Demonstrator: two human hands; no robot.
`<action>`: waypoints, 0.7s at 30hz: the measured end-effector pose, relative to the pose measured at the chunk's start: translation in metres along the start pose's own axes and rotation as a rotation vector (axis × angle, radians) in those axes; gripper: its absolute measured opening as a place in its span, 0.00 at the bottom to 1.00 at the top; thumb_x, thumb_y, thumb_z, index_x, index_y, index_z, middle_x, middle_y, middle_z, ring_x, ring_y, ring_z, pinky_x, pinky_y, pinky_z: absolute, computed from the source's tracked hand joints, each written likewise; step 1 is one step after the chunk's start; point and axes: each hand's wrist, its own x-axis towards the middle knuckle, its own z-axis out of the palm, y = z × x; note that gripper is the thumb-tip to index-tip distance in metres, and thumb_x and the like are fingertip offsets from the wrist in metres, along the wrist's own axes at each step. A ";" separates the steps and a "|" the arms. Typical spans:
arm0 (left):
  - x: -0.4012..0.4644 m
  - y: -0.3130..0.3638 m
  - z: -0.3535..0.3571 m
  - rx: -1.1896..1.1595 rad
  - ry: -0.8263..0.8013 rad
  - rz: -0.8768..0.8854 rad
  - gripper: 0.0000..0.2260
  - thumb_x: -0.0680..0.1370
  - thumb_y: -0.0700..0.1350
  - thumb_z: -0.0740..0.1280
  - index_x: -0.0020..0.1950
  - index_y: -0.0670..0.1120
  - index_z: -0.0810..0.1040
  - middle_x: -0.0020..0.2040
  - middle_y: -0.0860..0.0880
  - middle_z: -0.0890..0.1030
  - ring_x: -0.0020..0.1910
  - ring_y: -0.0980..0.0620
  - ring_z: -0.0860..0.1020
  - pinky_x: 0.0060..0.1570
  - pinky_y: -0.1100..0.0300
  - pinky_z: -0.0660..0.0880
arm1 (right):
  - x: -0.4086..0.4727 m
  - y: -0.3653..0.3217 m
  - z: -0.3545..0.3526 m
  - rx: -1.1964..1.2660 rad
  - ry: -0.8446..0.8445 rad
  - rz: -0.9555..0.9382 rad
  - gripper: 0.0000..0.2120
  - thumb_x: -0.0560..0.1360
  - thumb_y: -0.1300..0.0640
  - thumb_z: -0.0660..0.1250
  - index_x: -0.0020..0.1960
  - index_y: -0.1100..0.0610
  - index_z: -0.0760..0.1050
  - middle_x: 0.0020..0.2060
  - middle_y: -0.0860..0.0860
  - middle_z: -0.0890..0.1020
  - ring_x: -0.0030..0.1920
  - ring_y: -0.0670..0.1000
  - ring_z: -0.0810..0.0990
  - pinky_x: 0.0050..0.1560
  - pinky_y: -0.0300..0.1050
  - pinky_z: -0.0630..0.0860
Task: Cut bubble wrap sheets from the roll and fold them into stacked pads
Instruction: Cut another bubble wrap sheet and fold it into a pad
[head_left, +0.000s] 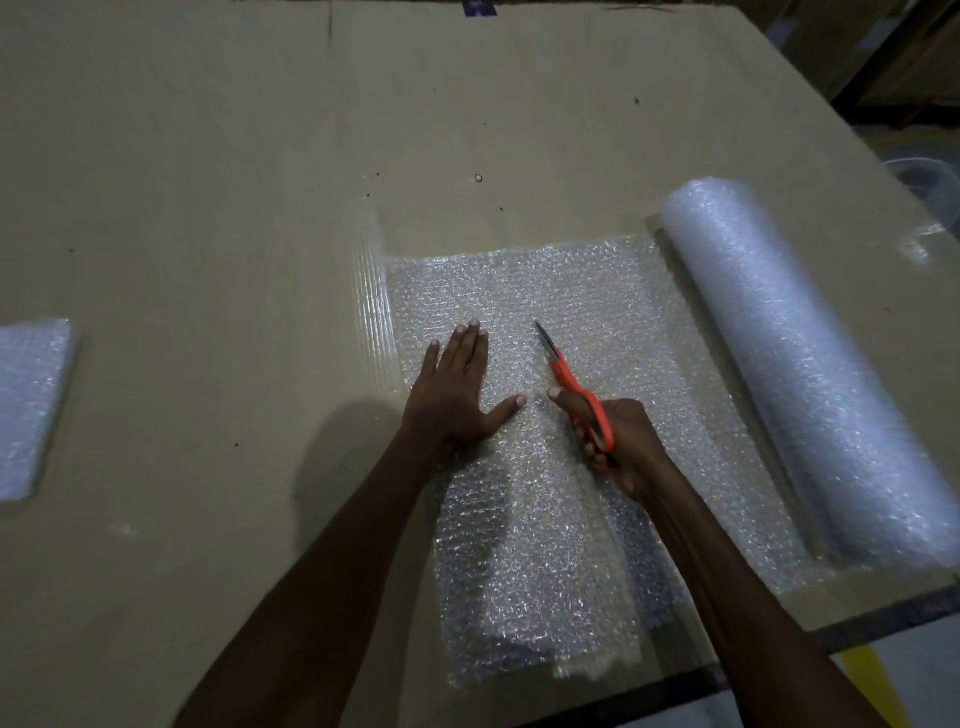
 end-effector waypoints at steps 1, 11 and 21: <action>0.001 0.000 -0.001 -0.009 -0.003 -0.003 0.48 0.74 0.75 0.43 0.82 0.41 0.44 0.82 0.44 0.42 0.81 0.48 0.41 0.78 0.45 0.40 | -0.001 0.002 -0.001 0.001 -0.001 0.003 0.20 0.67 0.46 0.81 0.31 0.60 0.78 0.25 0.56 0.74 0.21 0.50 0.67 0.22 0.37 0.61; 0.052 -0.016 -0.023 0.039 0.026 -0.022 0.39 0.81 0.67 0.45 0.82 0.41 0.46 0.82 0.44 0.43 0.81 0.48 0.41 0.78 0.43 0.40 | 0.002 -0.004 0.000 0.007 0.003 -0.008 0.20 0.70 0.47 0.80 0.35 0.62 0.78 0.24 0.55 0.73 0.21 0.50 0.66 0.21 0.37 0.61; 0.052 -0.025 -0.013 0.008 0.011 -0.036 0.40 0.80 0.69 0.46 0.82 0.43 0.46 0.82 0.46 0.44 0.81 0.50 0.41 0.78 0.46 0.39 | 0.006 -0.011 0.010 0.107 -0.018 -0.011 0.17 0.72 0.57 0.79 0.34 0.64 0.74 0.19 0.52 0.72 0.16 0.46 0.65 0.17 0.34 0.59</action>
